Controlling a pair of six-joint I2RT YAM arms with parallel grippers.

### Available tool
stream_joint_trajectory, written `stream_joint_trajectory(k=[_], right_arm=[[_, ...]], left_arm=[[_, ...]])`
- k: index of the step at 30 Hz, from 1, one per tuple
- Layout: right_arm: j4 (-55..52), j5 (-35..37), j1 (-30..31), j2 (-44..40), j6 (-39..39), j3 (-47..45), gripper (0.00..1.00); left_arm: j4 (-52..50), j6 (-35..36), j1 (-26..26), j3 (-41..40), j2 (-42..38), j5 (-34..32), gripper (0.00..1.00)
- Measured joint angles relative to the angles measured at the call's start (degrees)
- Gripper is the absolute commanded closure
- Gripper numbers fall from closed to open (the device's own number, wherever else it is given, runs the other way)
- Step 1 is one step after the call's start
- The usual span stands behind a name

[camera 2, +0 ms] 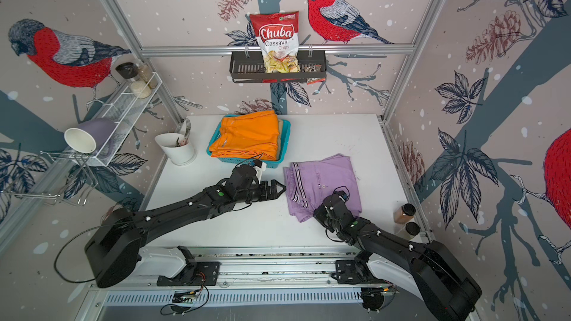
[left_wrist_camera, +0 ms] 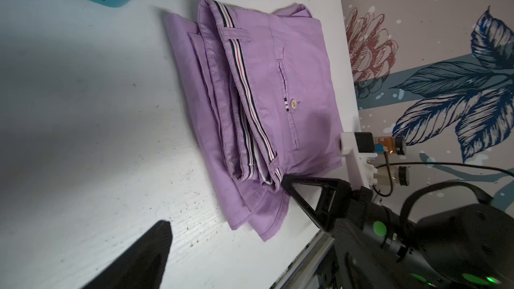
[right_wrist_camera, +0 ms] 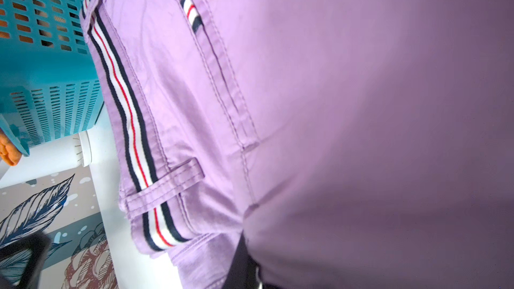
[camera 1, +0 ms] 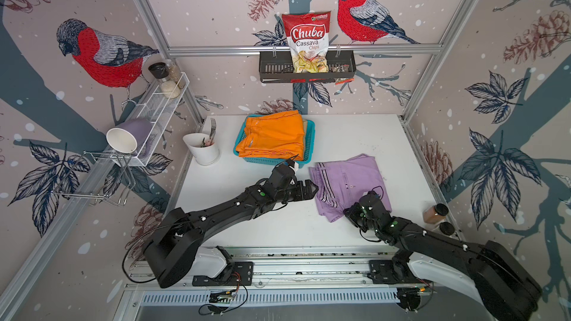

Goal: Put the folded long pants in the basket
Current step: Move the long pant to the center of the board.

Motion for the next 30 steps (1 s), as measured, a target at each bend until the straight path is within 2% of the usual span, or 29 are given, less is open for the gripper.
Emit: stream_joint_trajectory(k=[10,13,20,22,24,25,27,28,30], right_arm=[[2.7,2.4,3.8,0.5,1.9,-1.2,1.00],[3.8,2.6,4.6,0.6,2.8,-1.5,1.00],[3.7,2.9,7.2,1.0,3.0,-0.9,1.00],[3.7,3.2,7.8,1.3,3.0,-0.6,1.00],[3.9,3.4,8.6,1.6,3.1,-0.6,1.00],[4.2,3.3,8.8,1.6,3.2,-0.7,0.96],[6.4,2.6,8.9,1.2,3.2,-1.9,0.78],[7.6,1.8,8.9,0.7,3.2,-2.7,0.70],[8.9,-0.5,9.0,-2.0,3.1,-4.2,0.56]], left_arm=[[5.1,-2.8,0.0,1.0,14.5,-1.5,0.05],[9.6,-2.8,0.0,2.6,18.2,-1.3,0.08],[16.9,-3.0,0.0,5.5,24.5,-1.0,0.23],[18.1,-3.0,0.0,6.3,25.9,-0.8,0.36],[18.4,-3.0,0.0,6.8,26.9,-0.8,0.55],[18.3,-3.0,0.0,6.8,27.1,-1.0,0.64],[17.6,-3.1,0.1,6.8,27.5,-1.1,0.91],[17.0,-3.5,0.1,6.8,27.5,-1.0,1.00],[16.3,-3.0,0.2,6.7,27.2,-1.0,1.00]])
